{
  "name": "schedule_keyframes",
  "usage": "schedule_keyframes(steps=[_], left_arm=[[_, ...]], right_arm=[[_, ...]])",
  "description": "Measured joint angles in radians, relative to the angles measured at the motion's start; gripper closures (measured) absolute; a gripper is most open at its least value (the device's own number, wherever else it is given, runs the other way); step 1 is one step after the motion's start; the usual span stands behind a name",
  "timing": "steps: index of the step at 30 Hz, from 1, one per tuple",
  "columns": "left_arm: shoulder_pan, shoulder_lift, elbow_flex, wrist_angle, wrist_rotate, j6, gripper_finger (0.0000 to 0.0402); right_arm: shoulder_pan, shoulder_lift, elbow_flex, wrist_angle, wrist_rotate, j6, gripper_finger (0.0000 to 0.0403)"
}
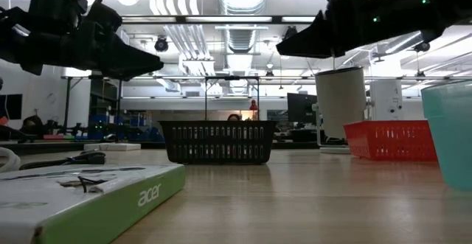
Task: Pick and place items into bin
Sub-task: Put the pink charger adapter into the red bin
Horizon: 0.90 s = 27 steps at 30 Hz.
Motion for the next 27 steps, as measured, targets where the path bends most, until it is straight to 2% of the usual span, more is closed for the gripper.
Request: schedule_keyframes(steps=[9, 15, 19, 27], left_arm=[[0.0, 0.0, -0.002, 0.012, 0.0, 0.0, 0.021], [0.0, 0.0, -0.003, 0.012, 0.0, 0.0, 0.021], [0.0, 0.0, -0.003, 0.012, 0.0, 0.0, 0.021], [0.0, 0.0, -0.003, 0.012, 0.0, 0.0, 0.021]], right_arm=[[-0.063, 0.0, 0.046, -0.007, 0.002, 0.02, 0.0197], [-0.089, 0.0, 0.11, -0.139, 0.01, 0.085, 0.0148], [-0.115, 0.0, 0.142, -0.204, 0.085, 0.198, 0.0116], [-0.158, 0.0, 0.149, -0.206, 0.094, 0.273, 0.01]])
